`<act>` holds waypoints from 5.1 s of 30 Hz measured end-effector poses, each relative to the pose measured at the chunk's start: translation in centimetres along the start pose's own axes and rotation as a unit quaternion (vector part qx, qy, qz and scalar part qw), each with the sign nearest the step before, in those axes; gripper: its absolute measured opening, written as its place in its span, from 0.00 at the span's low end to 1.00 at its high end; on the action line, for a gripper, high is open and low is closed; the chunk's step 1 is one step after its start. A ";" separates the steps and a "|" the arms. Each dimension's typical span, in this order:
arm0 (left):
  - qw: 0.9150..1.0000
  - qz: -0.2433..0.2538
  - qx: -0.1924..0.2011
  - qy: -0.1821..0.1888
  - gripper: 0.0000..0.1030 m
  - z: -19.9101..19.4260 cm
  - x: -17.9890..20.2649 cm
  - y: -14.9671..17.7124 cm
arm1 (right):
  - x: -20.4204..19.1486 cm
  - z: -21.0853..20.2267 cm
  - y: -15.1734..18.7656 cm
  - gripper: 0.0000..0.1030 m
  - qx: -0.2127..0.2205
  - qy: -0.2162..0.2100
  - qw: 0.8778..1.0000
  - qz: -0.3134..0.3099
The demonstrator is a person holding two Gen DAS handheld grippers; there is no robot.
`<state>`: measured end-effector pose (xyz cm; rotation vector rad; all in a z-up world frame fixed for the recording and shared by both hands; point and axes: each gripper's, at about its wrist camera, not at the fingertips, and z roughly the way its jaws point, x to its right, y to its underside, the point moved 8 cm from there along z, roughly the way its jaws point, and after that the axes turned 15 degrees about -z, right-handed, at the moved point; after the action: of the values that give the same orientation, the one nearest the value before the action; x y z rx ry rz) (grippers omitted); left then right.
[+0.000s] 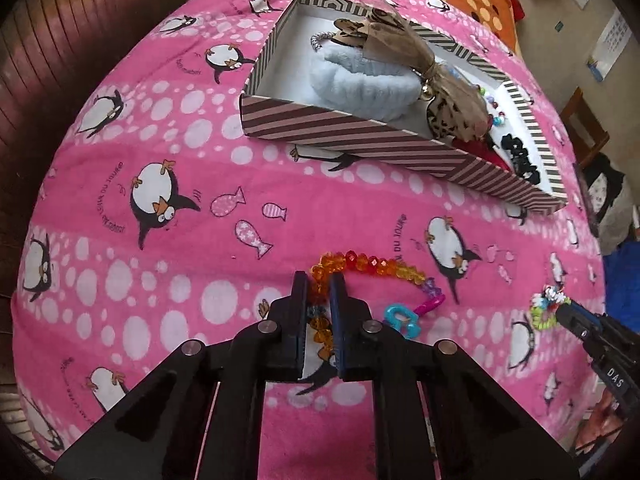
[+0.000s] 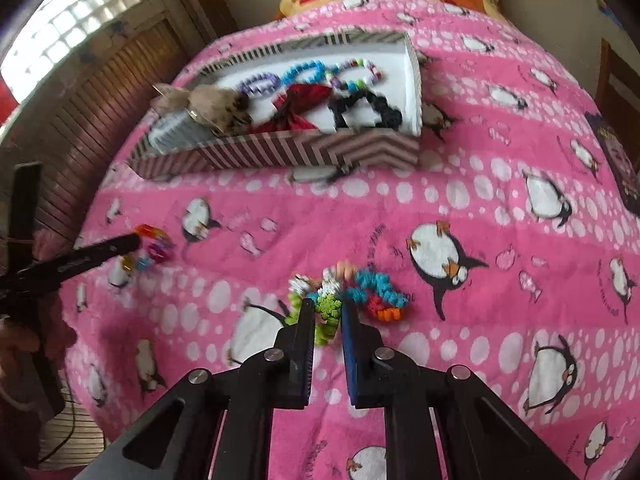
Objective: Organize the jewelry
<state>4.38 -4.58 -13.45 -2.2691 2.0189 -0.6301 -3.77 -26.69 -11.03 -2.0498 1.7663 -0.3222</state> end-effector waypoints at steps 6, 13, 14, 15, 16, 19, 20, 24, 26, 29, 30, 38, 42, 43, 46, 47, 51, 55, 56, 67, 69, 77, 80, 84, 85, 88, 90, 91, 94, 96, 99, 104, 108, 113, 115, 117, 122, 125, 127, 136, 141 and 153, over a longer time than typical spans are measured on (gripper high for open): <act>1.000 0.002 0.003 0.029 0.09 -2.3 0.9 -0.6 | -0.4 -3.0 -2.7 0.11 0.038 -0.007 0.999 -0.003; 0.998 0.037 0.023 0.043 0.09 -5.4 3.0 -1.2 | -0.6 -5.1 -5.6 0.11 0.068 -0.012 0.998 -0.013; 0.998 0.040 0.026 0.046 0.09 -5.9 3.2 -1.5 | -0.5 -5.2 -6.1 0.11 0.071 -0.012 0.997 -0.014; 0.998 0.041 0.030 0.047 0.09 -6.2 3.4 -1.7 | -0.4 -5.4 -6.4 0.11 0.074 -0.013 0.997 -0.015; 0.997 0.045 0.034 0.048 0.09 -6.6 3.7 -2.0 | -0.4 -5.6 -6.7 0.11 0.076 -0.012 0.997 -0.016; 0.996 0.054 0.046 0.046 0.09 -7.5 4.5 -2.8 | -0.3 -5.8 -7.8 0.11 0.082 -0.010 0.996 -0.022; 0.996 0.057 0.050 0.046 0.09 -7.8 4.7 -3.1 | -0.3 -5.9 -8.3 0.11 0.084 -0.008 0.996 -0.025; 0.995 0.066 0.065 0.045 0.08 -8.9 5.5 -4.2 | -0.3 -6.1 -9.8 0.11 0.091 -0.007 0.995 -0.029; 0.994 0.071 0.072 0.048 0.08 -9.3 6.1 -4.8 | -0.3 -6.2 -10.4 0.11 0.093 -0.006 0.995 -0.032; 0.993 0.077 0.079 0.050 0.08 -9.8 6.7 -5.3 | -0.3 -6.1 -11.1 0.11 0.094 -0.005 0.995 -0.033; 0.992 0.079 0.080 0.050 0.08 -9.9 6.9 -5.4 | -0.3 -6.0 -11.3 0.11 0.094 -0.005 0.995 -0.034; 0.990 0.092 0.088 0.054 0.08 -10.4 8.3 -6.0 | -0.6 -5.5 -12.1 0.11 0.090 -0.006 0.995 -0.037; 0.989 0.097 0.091 0.058 0.08 -10.6 8.9 -6.3 | -0.6 -5.5 -12.4 0.12 0.090 -0.005 0.995 -0.038; 0.989 0.099 0.091 0.058 0.08 -10.7 9.1 -6.4 | -0.7 -5.5 -12.5 0.12 0.091 -0.004 0.995 -0.039; 0.988 0.107 0.093 0.060 0.08 -10.8 9.6 -6.7 | -0.6 -5.5 -12.9 0.11 0.092 -0.001 0.995 -0.039; 0.987 0.111 0.095 0.060 0.08 -10.9 9.9 -6.8 | -0.5 -5.5 -13.1 0.11 0.094 0.000 0.995 -0.039; 0.986 0.121 0.100 0.064 0.08 -11.3 11.1 -7.5 | 0.0 -5.4 -13.8 0.11 0.093 0.005 0.995 -0.039; 0.983 0.132 0.108 0.069 0.08 -11.7 12.7 -8.7 | 0.9 -5.2 -14.7 0.11 0.093 0.011 0.995 -0.038; 0.983 0.134 0.110 0.069 0.08 -11.7 13.0 -9.0 | 1.2 -5.1 -15.0 0.11 0.092 0.012 0.995 -0.037; 0.983 0.139 0.092 0.077 0.08 -9.3 17.5 -12.8 | 4.0 -3.5 -17.6 0.12 0.088 0.019 0.995 -0.031; 0.983 0.141 0.086 0.078 0.08 -8.5 18.4 -13.2 | 4.8 -3.0 -18.0 0.11 0.085 0.019 0.996 -0.025; 0.987 0.132 0.050 0.082 0.08 -3.3 21.5 -15.2 | 7.7 0.0 -19.7 0.12 0.071 0.009 0.997 0.001; 0.989 0.120 0.039 0.070 0.08 -1.0 21.2 -16.1 | 8.5 1.5 -20.5 0.12 0.063 0.004 0.998 0.006; 0.995 0.091 0.025 0.036 0.08 2.3 18.6 -17.3 | 9.4 4.4 -21.4 0.12 0.046 -0.013 0.999 0.013; 0.996 0.083 0.023 0.025 0.08 3.0 17.7 -17.7 | 9.5 5.1 -21.7 0.12 0.044 -0.018 0.999 0.015; 0.998 0.064 0.019 0.006 0.08 4.3 15.5 -18.4 | 9.6 7.1 -22.6 0.12 0.037 -0.038 0.998 0.020; 0.998 0.057 0.020 0.000 0.08 4.5 14.6 -18.6 | 9.5 8.3 -23.3 0.12 0.034 -0.049 0.998 0.020; 0.998 0.055 0.022 -0.004 0.08 4.7 14.2 -18.7 | 9.5 8.7 -23.6 0.12 0.033 -0.054 0.998 0.020; 0.998 0.050 0.027 -0.011 0.08 5.0 13.5 -18.8 | 9.2 10.5 -24.1 0.11 0.023 -0.074 0.997 0.024; 0.998 0.047 0.028 -0.012 0.08 5.1 13.4 -18.8 | 9.4 11.5 -24.0 0.12 0.011 -0.087 0.995 0.040; 0.999 0.040 0.030 -0.015 0.09 5.4 13.1 -18.6 | 9.5 11.8 -23.7 0.38 0.012 -0.097 0.994 0.050; 0.998 0.040 0.040 -0.023 0.37 5.0 12.6 -18.2 | 9.5 9.6 -22.6 0.39 0.024 -0.076 0.996 0.040; 0.996 0.048 0.061 -0.032 0.48 3.7 12.5 -17.6 | 9.1 7.4 -21.2 0.39 0.027 -0.060 0.997 0.038; 0.993 0.057 0.090 -0.044 0.48 1.3 12.3 -15.9 | 8.4 5.1 -19.1 0.41 0.036 -0.012 0.999 0.037; 0.993 0.055 0.100 -0.045 0.48 0.4 12.0 -15.2 | 8.0 4.6 -18.3 0.41 0.036 -0.004 0.999 0.038; 0.992 0.054 0.107 -0.048 0.48 -0.3 11.6 -14.5 | 7.2 4.3 -17.4 0.41 0.034 0.000 0.999 0.037; 0.990 0.054 0.118 -0.053 0.48 -2.0 10.4 -12.0 | 5.2 3.5 -15.5 0.41 0.031 0.013 0.999 0.026; 0.991 0.050 0.116 -0.051 0.48 -2.6 9.8 -10.8 | 4.1 3.0 -14.6 0.41 0.029 0.015 0.999 0.023; 0.991 0.047 0.115 -0.051 0.48 -3.0 9.1 -10.0 | 3.6 2.8 -14.1 0.41 0.029 0.019 0.999 0.022; 0.993 0.017 0.111 -0.044 0.48 -4.8 5.1 -7.1 | -1.3 3.2 -11.0 0.41 0.010 0.014 1.000 0.000; 0.994 0.016 0.100 -0.046 0.48 -5.1 3.6 -5.5 | -4.0 3.9 -9.1 0.42 -0.003 0.003 1.000 -0.014; 0.994 0.032 0.093 -0.049 0.48 -5.4 2.5 -1.3 | -5.0 2.3 -6.1 0.42 -0.004 0.015 1.000 -0.012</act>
<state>4.04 -5.56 -7.47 -2.0808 1.8942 -0.6575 1.78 -20.73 -9.87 -2.0837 1.7639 -0.3564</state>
